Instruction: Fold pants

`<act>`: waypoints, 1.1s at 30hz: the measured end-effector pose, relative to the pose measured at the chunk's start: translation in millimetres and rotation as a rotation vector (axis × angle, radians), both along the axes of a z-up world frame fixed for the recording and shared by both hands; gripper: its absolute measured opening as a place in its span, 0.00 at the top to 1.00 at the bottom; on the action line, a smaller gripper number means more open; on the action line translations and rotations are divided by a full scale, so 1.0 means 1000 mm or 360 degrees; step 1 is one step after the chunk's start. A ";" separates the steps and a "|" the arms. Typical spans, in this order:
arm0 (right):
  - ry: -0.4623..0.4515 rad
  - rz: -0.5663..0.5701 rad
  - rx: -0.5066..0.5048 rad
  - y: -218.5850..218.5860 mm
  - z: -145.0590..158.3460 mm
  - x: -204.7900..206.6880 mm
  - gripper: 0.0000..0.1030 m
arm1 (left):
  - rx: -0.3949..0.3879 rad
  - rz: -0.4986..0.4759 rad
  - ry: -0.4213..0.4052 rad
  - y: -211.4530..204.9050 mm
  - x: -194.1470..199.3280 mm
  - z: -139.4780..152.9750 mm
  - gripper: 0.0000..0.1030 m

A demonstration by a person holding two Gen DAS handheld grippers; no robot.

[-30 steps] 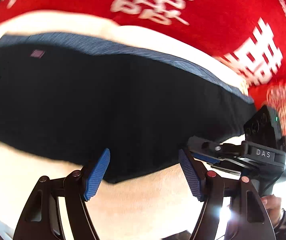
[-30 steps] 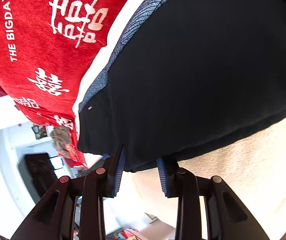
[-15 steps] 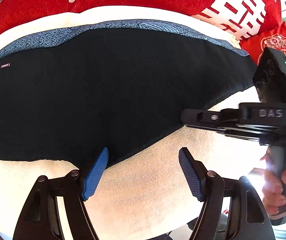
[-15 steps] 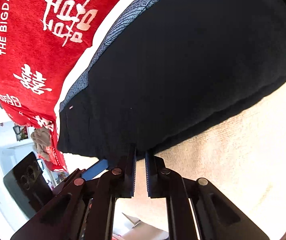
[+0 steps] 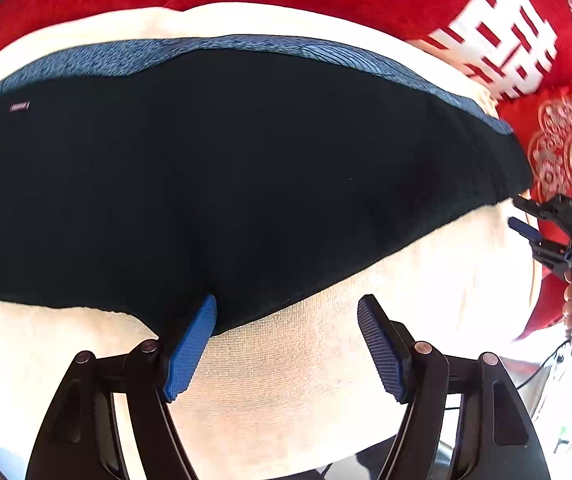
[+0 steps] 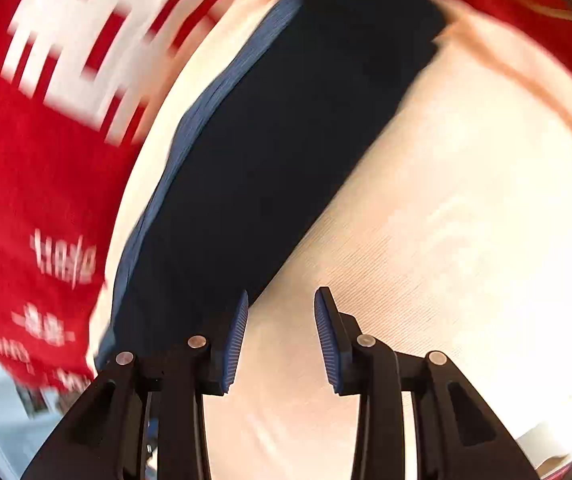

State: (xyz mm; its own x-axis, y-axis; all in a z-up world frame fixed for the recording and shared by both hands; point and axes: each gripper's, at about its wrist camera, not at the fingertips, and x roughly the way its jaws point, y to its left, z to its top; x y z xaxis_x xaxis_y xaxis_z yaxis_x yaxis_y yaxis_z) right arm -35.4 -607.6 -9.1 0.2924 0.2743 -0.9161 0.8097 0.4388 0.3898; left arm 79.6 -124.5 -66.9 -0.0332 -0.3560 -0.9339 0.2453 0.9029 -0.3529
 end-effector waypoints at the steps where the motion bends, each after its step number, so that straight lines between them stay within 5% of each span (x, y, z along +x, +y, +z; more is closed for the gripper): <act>1: 0.0009 -0.0036 -0.0030 -0.012 0.000 -0.003 0.63 | 0.0009 0.0004 0.0002 0.000 0.000 0.000 0.29; 8: -0.0028 -0.0068 -0.0154 -0.051 -0.004 0.008 0.63 | 0.0109 -0.0035 -0.0002 -0.010 -0.001 -0.002 0.29; 11: -0.0027 -0.0001 -0.0199 -0.057 0.002 0.024 0.92 | 0.0131 -0.0030 0.0005 -0.015 0.000 -0.002 0.29; 12: -0.0061 0.0045 -0.0239 -0.056 0.012 0.030 0.92 | 0.0140 -0.0031 0.0005 -0.018 0.000 -0.002 0.29; 15: -0.0158 0.0308 -0.0420 -0.043 0.044 0.055 0.93 | 0.0159 -0.0034 0.0004 -0.024 0.000 -0.003 0.29; 18: -0.0057 0.0437 -0.0483 -0.044 0.034 0.063 0.93 | 0.0180 -0.0044 0.0004 -0.028 0.000 -0.004 0.29; 21: 0.0081 0.0337 -0.0343 -0.060 -0.005 0.043 0.93 | 0.0189 -0.0052 0.0005 -0.032 0.000 -0.005 0.27; 24: 0.0039 0.0289 -0.0351 -0.059 0.002 0.032 0.90 | 0.0216 -0.0080 -0.0009 -0.036 -0.001 -0.006 0.27; 27: 0.0099 0.0308 -0.0345 -0.057 0.006 0.027 0.74 | 0.0227 -0.0118 -0.0024 -0.041 -0.001 -0.007 0.21; 33: 0.0116 0.0224 -0.0234 -0.055 0.011 0.002 0.72 | 0.0270 -0.0092 -0.0018 -0.048 0.002 -0.007 0.19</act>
State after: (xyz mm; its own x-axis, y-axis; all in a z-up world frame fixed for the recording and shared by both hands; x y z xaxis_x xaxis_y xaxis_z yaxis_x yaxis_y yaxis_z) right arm -33.4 -663.0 1.5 0.1924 0.1695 -0.9666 0.7598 0.5976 0.2560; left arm 81.1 -172.4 -74.1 -0.0380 -0.1914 -0.9808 0.3018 0.9335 -0.1938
